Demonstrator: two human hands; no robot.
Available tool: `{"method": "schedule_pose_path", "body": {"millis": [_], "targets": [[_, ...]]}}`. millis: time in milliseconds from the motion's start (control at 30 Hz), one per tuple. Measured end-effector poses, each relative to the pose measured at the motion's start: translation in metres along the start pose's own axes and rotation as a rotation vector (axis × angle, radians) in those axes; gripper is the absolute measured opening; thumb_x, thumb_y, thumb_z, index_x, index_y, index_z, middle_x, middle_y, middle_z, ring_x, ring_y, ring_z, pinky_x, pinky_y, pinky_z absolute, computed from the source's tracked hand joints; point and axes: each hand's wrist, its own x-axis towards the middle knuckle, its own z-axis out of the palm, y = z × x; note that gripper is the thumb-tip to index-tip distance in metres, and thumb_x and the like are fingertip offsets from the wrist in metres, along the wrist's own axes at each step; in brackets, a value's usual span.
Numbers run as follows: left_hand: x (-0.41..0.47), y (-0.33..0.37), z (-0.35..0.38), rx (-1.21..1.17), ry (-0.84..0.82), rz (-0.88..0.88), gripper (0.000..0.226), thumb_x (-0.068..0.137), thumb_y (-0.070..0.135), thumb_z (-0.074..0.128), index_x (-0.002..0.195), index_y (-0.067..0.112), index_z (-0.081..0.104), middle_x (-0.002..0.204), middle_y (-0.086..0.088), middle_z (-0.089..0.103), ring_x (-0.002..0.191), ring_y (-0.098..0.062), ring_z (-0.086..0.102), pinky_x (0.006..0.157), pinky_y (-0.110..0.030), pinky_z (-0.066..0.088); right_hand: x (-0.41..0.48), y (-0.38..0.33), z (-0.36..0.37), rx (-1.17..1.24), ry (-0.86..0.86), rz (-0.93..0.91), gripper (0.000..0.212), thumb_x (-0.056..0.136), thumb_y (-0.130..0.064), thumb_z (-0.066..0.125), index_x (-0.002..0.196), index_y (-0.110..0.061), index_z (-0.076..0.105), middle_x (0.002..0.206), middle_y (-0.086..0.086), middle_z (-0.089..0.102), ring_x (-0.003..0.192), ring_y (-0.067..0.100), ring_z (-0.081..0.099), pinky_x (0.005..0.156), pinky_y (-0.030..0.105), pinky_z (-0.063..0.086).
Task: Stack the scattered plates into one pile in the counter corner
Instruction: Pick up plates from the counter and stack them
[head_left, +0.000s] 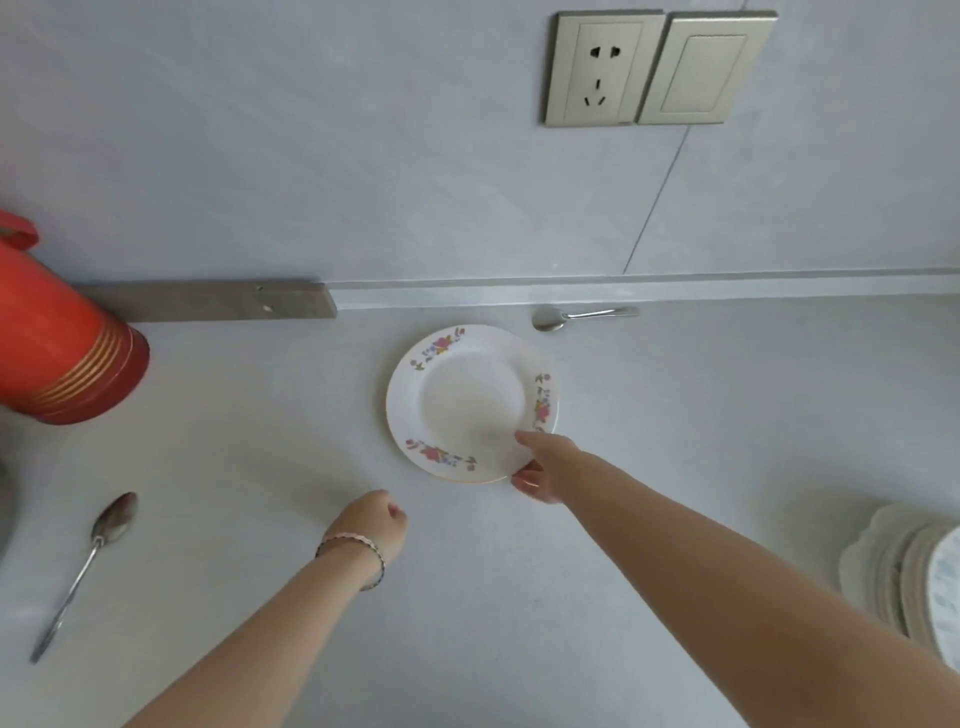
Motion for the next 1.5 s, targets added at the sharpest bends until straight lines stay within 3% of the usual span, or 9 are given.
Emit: {"method": "schedule_pose_path", "body": {"millis": [167, 267, 433, 767, 900, 1033, 1167, 1333, 1500], "targets": [[0.004, 0.006, 0.007, 0.003, -0.056, 0.059, 0.032, 0.093, 0.018, 0.04, 0.061, 0.024, 0.036, 0.067, 0.007, 0.044, 0.079, -0.02, 0.049, 0.07, -0.025, 0.036, 0.008, 0.003, -0.004, 0.221, 0.029, -0.071, 0.025, 0.089, 0.0, 0.057, 0.113, 0.003, 0.053, 0.079, 0.013, 0.06, 0.082, 0.027, 0.063, 0.079, 0.036, 0.052], [0.0, 0.015, 0.012, 0.02, -0.085, 0.095, 0.033, 0.094, 0.019, 0.04, 0.062, 0.026, 0.036, 0.067, 0.01, 0.043, 0.08, -0.018, 0.049, 0.07, -0.024, 0.035, -0.004, 0.003, -0.024, 0.137, 0.047, -0.201, 0.004, 0.088, 0.002, 0.057, 0.085, 0.0, 0.055, 0.079, 0.011, 0.062, 0.066, 0.023, 0.063, 0.077, 0.035, 0.054], [-0.021, 0.049, 0.02, 0.06, -0.09, 0.144, 0.032, 0.093, 0.019, 0.04, 0.061, 0.023, 0.036, 0.064, 0.007, 0.043, 0.077, -0.02, 0.05, 0.067, -0.025, 0.035, -0.04, 0.01, -0.1, 0.065, 0.176, -0.375, 0.018, 0.085, 0.003, 0.06, 0.07, -0.005, 0.052, 0.072, 0.01, 0.063, 0.061, 0.022, 0.063, 0.052, 0.023, 0.057], [-0.103, 0.193, 0.082, 0.117, -0.108, 0.348, 0.023, 0.092, 0.016, 0.039, 0.07, 0.02, 0.045, 0.076, 0.001, 0.05, 0.081, -0.022, 0.049, 0.069, -0.024, 0.036, -0.138, 0.043, -0.341, 0.312, 0.289, -0.53, 0.014, 0.086, 0.001, 0.057, 0.075, -0.007, 0.06, 0.074, 0.008, 0.066, 0.062, 0.019, 0.065, 0.052, 0.023, 0.058], [-0.141, 0.253, 0.123, 0.083, -0.12, 0.405, 0.021, 0.089, 0.012, 0.039, 0.071, 0.019, 0.05, 0.085, -0.004, 0.06, 0.077, -0.024, 0.052, 0.067, -0.024, 0.037, -0.165, 0.076, -0.427, 0.482, 0.282, -0.527, 0.014, 0.087, 0.001, 0.056, 0.077, -0.007, 0.06, 0.057, 0.001, 0.07, 0.051, 0.012, 0.068, 0.048, 0.021, 0.057], [-0.171, 0.295, 0.156, 0.117, -0.119, 0.447, 0.016, 0.088, 0.01, 0.039, 0.087, 0.019, 0.052, 0.094, -0.004, 0.061, 0.083, -0.024, 0.054, 0.071, -0.024, 0.038, -0.176, 0.112, -0.49, 0.515, 0.31, -0.507, 0.009, 0.087, -0.001, 0.056, 0.08, -0.004, 0.061, 0.056, 0.002, 0.07, 0.049, 0.011, 0.068, 0.049, 0.02, 0.057], [-0.192, 0.327, 0.175, 0.175, -0.085, 0.488, 0.013, 0.09, 0.012, 0.037, 0.088, 0.018, 0.048, 0.091, -0.002, 0.053, 0.083, -0.023, 0.049, 0.071, -0.025, 0.036, -0.175, 0.14, -0.524, 0.506, 0.344, -0.451, 0.007, 0.086, 0.0, 0.057, 0.083, -0.002, 0.063, 0.06, 0.004, 0.072, 0.053, 0.014, 0.069, 0.049, 0.021, 0.057], [-0.195, 0.342, 0.18, 0.218, -0.071, 0.503, 0.021, 0.091, 0.015, 0.04, 0.102, 0.018, 0.057, 0.115, -0.005, 0.062, 0.093, -0.023, 0.055, 0.078, -0.024, 0.04, -0.167, 0.16, -0.531, 0.502, 0.387, -0.374, 0.007, 0.085, 0.001, 0.059, 0.085, -0.003, 0.065, 0.067, 0.006, 0.072, 0.063, 0.02, 0.067, 0.049, 0.02, 0.056], [-0.183, 0.351, 0.177, 0.218, -0.055, 0.5, 0.028, 0.091, 0.014, 0.041, 0.112, 0.014, 0.06, 0.121, -0.007, 0.062, 0.097, -0.024, 0.056, 0.082, -0.027, 0.042, -0.158, 0.166, -0.517, 0.524, 0.42, -0.348, 0.009, 0.085, 0.001, 0.059, 0.08, -0.003, 0.065, 0.073, 0.01, 0.069, 0.057, 0.019, 0.067, 0.046, 0.02, 0.055]]}}
